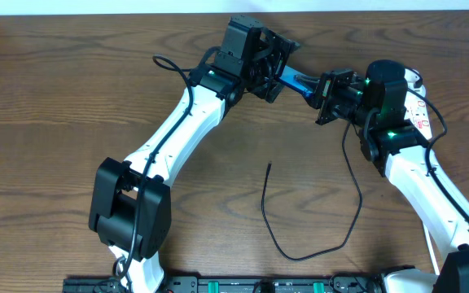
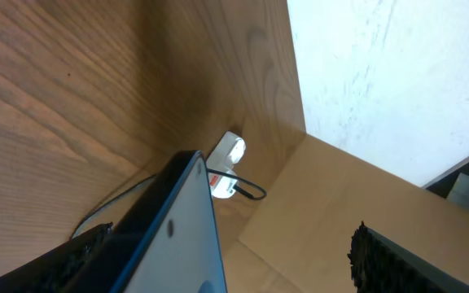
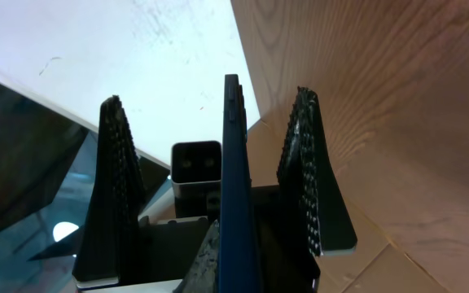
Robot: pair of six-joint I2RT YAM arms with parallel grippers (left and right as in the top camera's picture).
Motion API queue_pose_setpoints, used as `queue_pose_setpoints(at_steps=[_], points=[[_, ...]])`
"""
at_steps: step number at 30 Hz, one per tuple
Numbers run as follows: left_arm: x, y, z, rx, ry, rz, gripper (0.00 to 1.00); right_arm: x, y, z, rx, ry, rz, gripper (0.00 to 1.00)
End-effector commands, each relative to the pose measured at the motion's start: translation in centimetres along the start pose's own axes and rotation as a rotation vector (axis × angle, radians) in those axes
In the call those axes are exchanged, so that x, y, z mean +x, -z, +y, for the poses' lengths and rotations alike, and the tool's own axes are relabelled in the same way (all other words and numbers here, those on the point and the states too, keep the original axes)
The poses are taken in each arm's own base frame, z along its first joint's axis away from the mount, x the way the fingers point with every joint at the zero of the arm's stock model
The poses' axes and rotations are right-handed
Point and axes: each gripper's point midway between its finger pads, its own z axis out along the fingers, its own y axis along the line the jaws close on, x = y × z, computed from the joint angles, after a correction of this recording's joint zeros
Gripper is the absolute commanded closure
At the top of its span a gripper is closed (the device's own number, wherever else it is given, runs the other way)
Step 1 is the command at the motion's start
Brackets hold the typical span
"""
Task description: Plug charger to phone and switch on socket
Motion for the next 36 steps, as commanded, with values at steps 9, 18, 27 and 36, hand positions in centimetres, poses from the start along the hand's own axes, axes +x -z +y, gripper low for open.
queue_pose_setpoints(at_steps=[9, 18, 27, 36], points=[[-0.12, 1.17, -1.56, 0.038, 0.047, -0.02, 0.1, -0.17, 0.38, 1.83, -0.057, 0.055, -0.039, 0.99], [-0.17, 1.19, -1.57, 0.038, 0.047, -0.021, 0.24, -0.34, 0.43, 1.93, -0.061, 0.054, -0.047, 0.98], [-0.17, 1.18, -1.54, 0.038, 0.047, -0.021, 0.39, -0.25, 0.41, 1.9, -0.059, 0.055, -0.043, 0.98], [-0.17, 1.19, -1.57, 0.038, 0.047, -0.021, 0.62, 0.26, 0.39, 1.84, -0.055, 0.021, -0.013, 0.99]])
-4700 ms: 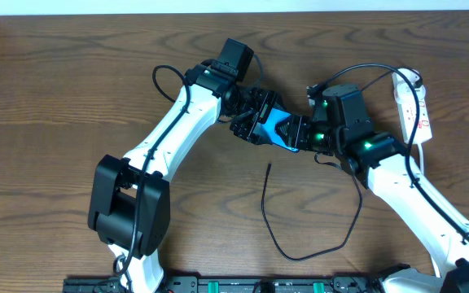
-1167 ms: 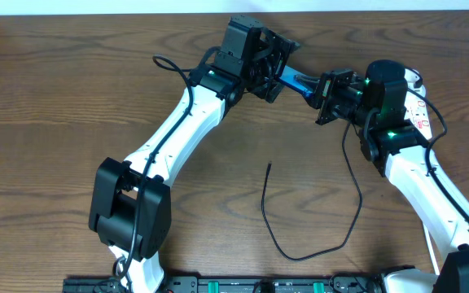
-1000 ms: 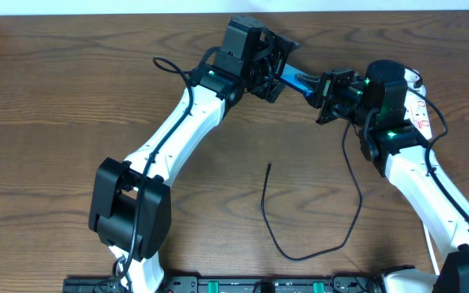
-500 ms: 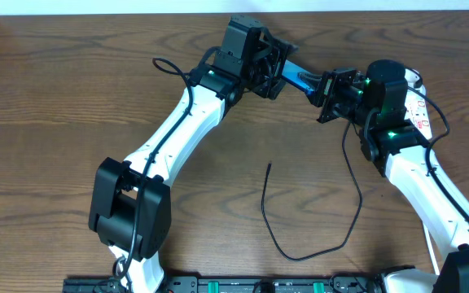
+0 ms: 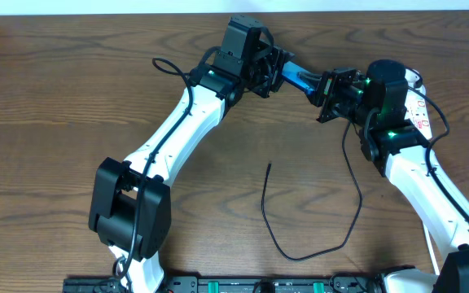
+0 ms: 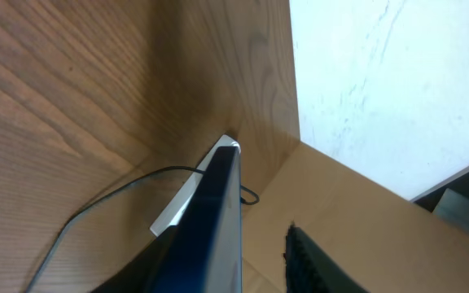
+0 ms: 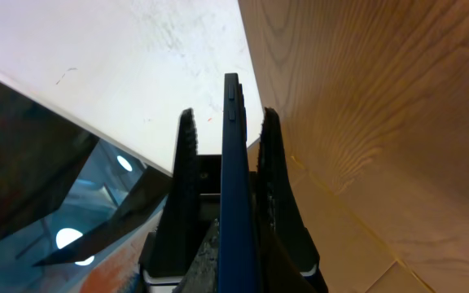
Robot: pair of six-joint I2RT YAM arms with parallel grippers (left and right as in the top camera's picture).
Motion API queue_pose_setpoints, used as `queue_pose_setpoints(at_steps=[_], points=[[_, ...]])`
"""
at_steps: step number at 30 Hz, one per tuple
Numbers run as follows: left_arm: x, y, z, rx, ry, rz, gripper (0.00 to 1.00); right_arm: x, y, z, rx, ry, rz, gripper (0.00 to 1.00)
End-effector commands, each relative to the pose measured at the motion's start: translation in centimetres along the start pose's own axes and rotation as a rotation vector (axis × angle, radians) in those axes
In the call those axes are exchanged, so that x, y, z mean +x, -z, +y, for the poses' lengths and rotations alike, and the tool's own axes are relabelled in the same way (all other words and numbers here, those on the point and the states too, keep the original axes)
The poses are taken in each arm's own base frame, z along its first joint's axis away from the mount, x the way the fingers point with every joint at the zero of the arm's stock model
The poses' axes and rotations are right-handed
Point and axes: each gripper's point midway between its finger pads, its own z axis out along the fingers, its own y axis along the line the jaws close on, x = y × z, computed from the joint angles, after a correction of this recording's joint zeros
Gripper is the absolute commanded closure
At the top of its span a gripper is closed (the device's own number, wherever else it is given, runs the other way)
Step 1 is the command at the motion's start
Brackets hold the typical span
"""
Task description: Plug charger to phone and switch on socket
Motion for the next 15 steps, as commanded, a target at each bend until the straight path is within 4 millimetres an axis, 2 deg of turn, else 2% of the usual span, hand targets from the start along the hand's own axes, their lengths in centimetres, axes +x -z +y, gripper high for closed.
queue_pose_setpoints(at_steps=[1, 10, 15], points=[[0.25, 1.15, -1.56, 0.038, -0.012, -0.005, 0.63, 0.99, 0.35, 1.4, -0.031, 0.003, 0.03, 0.99], [0.26, 1.15, -1.58, 0.038, -0.012, -0.005, 0.64, 1.31, 0.37, 1.59, -0.037, 0.003, 0.046, 0.99], [0.25, 1.15, -1.56, 0.038, -0.012, -0.005, 0.79, 1.37, 0.37, 1.59, -0.036, 0.004, 0.049, 0.98]])
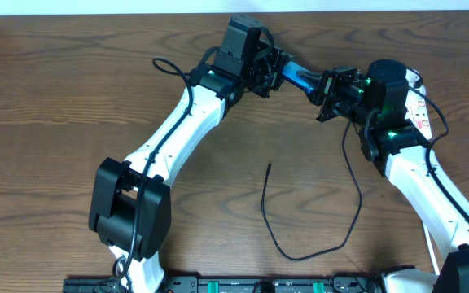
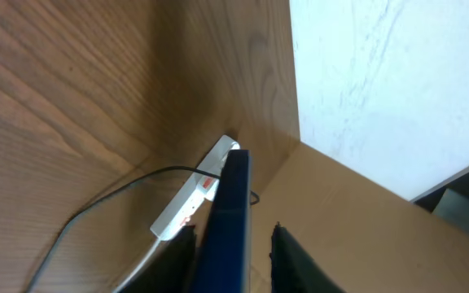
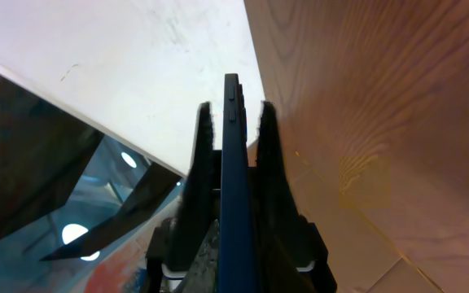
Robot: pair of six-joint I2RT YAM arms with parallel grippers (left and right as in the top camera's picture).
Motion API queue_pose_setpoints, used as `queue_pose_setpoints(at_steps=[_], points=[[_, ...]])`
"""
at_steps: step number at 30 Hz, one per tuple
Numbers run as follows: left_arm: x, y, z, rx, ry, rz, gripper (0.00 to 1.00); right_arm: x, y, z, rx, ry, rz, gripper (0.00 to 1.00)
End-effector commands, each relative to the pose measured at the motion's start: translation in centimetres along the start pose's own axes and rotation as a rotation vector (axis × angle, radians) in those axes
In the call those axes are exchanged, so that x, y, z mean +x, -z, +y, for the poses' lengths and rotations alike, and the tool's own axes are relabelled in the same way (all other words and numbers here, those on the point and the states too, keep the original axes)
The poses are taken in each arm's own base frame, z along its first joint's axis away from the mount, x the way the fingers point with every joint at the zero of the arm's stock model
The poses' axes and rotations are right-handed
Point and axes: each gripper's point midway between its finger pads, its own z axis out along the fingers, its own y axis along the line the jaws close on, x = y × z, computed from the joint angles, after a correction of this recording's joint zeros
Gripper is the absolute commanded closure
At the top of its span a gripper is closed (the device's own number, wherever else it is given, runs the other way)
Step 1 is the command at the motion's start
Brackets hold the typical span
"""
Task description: Plug charger to phone and switch on socket
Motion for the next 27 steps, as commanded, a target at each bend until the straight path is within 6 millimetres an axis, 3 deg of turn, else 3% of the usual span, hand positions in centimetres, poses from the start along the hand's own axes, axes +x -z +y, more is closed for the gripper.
queue_pose_setpoints(at_steps=[1, 4, 13, 16, 22, 27], points=[[0.3, 1.1, -1.5, 0.038, -0.014, -0.003, 0.81, 1.1, 0.3, 1.2, -0.023, 0.008, 0.035, 0.99], [0.3, 1.1, -1.6, 0.038, -0.014, -0.003, 0.92, 1.1, 0.3, 1.2, -0.021, 0.009, 0.038, 0.99], [0.3, 1.1, -1.5, 0.038, -0.014, -0.003, 0.92, 1.3, 0.3, 1.1, -0.017, 0.009, 0.048, 0.99], [0.3, 1.2, -1.6, 0.038, -0.015, -0.004, 0.93, 1.3, 0.3, 1.1, -0.017, 0.009, 0.05, 0.94], [-0.1, 1.3, -1.6, 0.04, -0.015, -0.009, 0.93, 1.3, 0.4, 1.1, -0.016, 0.01, 0.05, 0.5], [-1.3, 1.7, -1.8, 0.046, -0.013, -0.028, 0.93, 1.3, 0.4, 1.1, -0.017, 0.02, 0.05, 0.26]])
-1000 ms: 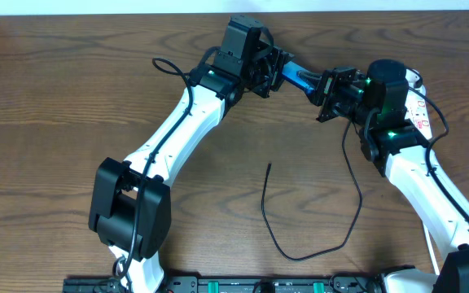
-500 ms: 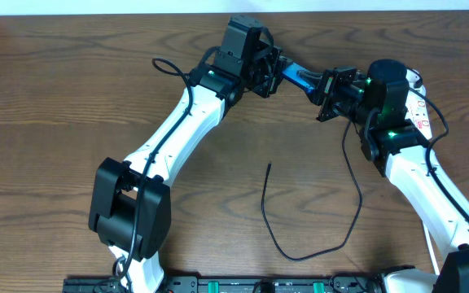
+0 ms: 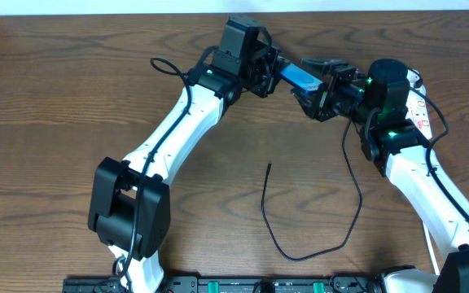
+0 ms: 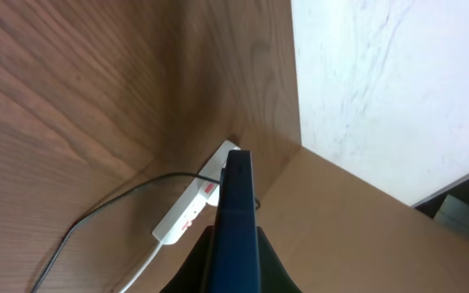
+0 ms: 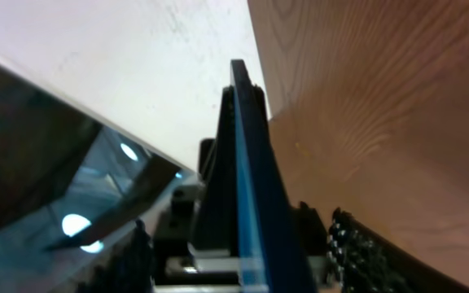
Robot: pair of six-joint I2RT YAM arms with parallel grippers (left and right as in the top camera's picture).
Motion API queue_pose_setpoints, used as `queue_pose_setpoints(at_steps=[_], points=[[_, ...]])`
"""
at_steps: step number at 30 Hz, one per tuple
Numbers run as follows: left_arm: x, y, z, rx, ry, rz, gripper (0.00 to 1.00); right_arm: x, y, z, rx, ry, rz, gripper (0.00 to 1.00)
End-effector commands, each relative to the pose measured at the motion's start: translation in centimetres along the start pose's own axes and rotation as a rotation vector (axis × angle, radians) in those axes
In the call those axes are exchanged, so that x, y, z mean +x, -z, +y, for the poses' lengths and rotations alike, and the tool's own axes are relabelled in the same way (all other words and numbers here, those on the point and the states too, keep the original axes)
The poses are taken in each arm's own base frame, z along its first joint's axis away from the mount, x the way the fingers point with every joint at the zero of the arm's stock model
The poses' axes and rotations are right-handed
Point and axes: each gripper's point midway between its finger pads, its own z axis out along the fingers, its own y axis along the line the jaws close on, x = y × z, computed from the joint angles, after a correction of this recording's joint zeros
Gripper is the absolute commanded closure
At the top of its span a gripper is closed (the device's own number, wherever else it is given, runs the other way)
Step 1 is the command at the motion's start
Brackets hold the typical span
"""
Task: Plug charger to phone and switch on socket
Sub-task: 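Carry the phone upright to the back-left with the left gripper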
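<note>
A blue phone point(image 3: 300, 77) hangs on edge above the back of the table, between both arms. My left gripper point(image 3: 270, 72) is shut on its left end; in the left wrist view the fingers press flat against the phone point(image 4: 236, 203). My right gripper point(image 3: 313, 86) stands open around the other end, its fingers point(image 5: 357, 252) apart from the phone point(image 5: 247, 163). The black charger cable point(image 3: 277, 236) lies looped on the table, with its free plug end point(image 3: 269, 166) pointing away. A white socket strip point(image 4: 187, 213) with a red switch lies at the right, partly under the right arm point(image 3: 420, 110).
The table's back edge meets a white wall point(image 3: 137, 6) just behind both grippers. A cardboard piece sits at the far left corner. The cable runs along the right arm's side toward the socket.
My right gripper has opened and its fingers now stand off the phone. The left gripper's fingers have closed fully onto the phone, which tilted slightly.
At first my right gripper held the phone on edge, with the left gripper's fingers wide open around its far end. Those fingers then stood closer, then nearly touching. Now the left gripper holds the phone and the right has let go.
</note>
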Motion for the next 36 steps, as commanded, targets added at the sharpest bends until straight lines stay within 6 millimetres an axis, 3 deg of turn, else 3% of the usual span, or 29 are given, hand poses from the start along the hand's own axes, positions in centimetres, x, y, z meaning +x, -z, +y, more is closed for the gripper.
queue_pose_setpoints(at_steps=[1, 8, 18, 23, 28, 36], points=[[-1.0, 1.6, -1.9, 0.05, -0.022, -0.021, 0.93, 0.7, 0.3, 1.1, -0.021, 0.047, 0.018, 0.21], [-2.6, 3.1, -2.1, 0.067, -0.095, 0.066, 0.93, 0.5, 0.8, 1.3, -0.021, 0.238, 0.036, 0.01], [-5.4, 7.7, -1.2, 0.109, -0.222, 0.274, 0.93, 0.6, 1.4, 0.8, -0.011, 0.68, 0.094, 0.01], [-6.3, 10.3, -1.2, 0.199, -0.415, 0.356, 0.93, 0.6, 1.4, 0.4, -0.004, 0.83, 0.103, 0.01], [-7.0, 12.9, -1.5, 0.323, -0.633, 0.402, 0.93, 0.9, 1.4, 0.3, -0.009, 0.885, 0.123, 0.01], [-9.7, 15.1, -1.5, 0.367, -0.645, 0.362, 0.93, 1.7, 1.8, 1.6, 0.017, 0.957, 0.127, 0.02]])
